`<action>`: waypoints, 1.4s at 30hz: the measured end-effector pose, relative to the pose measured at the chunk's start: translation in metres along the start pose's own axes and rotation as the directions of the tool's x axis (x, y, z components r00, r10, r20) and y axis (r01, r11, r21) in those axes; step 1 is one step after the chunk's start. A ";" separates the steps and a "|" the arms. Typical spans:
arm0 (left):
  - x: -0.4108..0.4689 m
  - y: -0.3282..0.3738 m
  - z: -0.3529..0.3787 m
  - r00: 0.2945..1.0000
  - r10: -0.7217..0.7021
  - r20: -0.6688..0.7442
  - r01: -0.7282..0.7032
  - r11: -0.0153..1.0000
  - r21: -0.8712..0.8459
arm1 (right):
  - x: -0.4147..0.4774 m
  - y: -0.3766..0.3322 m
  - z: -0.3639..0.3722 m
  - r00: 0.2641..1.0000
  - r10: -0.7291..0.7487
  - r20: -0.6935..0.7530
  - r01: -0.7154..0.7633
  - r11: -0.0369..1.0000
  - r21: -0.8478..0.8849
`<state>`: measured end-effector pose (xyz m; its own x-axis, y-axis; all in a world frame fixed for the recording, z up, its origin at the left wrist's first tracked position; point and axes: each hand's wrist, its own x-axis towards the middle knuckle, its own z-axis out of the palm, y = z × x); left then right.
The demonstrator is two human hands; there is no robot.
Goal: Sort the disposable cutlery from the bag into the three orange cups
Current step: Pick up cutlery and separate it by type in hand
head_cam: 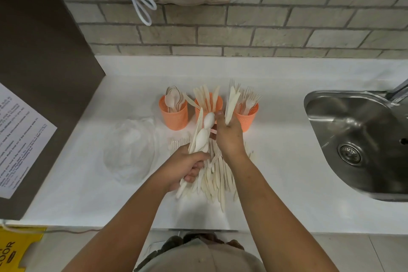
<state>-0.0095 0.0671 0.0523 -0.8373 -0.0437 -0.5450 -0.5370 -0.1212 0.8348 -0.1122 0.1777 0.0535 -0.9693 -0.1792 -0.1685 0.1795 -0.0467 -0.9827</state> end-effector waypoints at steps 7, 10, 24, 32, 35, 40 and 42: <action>-0.006 0.008 -0.003 0.994 -0.019 0.109 0.017 1.000 0.025 | -0.001 -0.005 -0.005 0.998 -0.030 -0.061 0.033 0.999 0.042; -0.006 0.012 -0.002 0.990 -0.055 0.134 0.051 0.998 0.031 | -0.004 -0.004 -0.008 0.995 -0.100 0.005 0.100 0.991 -0.091; -0.003 0.025 0.000 0.975 -0.037 0.217 0.029 0.999 0.042 | -0.009 -0.025 -0.017 0.934 -0.220 0.282 0.267 0.953 -0.140; 0.004 0.032 -0.006 0.993 0.027 0.116 -0.028 1.000 0.006 | -0.005 -0.023 -0.012 0.905 -0.186 0.384 0.272 0.944 -0.185; 0.006 0.033 -0.011 0.998 0.060 -0.026 -0.060 0.998 -0.018 | 0.000 -0.023 -0.008 0.964 -0.150 0.220 0.160 0.987 -0.028; 0.006 0.052 -0.025 0.936 0.250 -0.248 -0.274 0.959 -0.068 | -0.005 -0.035 -0.024 0.903 0.124 0.411 -0.208 0.964 0.165; 0.006 0.067 -0.029 0.899 0.319 -0.299 -0.360 0.929 -0.089 | -0.010 -0.034 -0.030 0.785 0.193 0.589 -0.391 0.891 0.229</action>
<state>-0.0479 0.0295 0.1028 -0.8938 -0.3745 -0.2467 -0.1886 -0.1851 0.9644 -0.1139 0.2107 0.0862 -0.6274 -0.7282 -0.2760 0.5773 -0.1970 -0.7924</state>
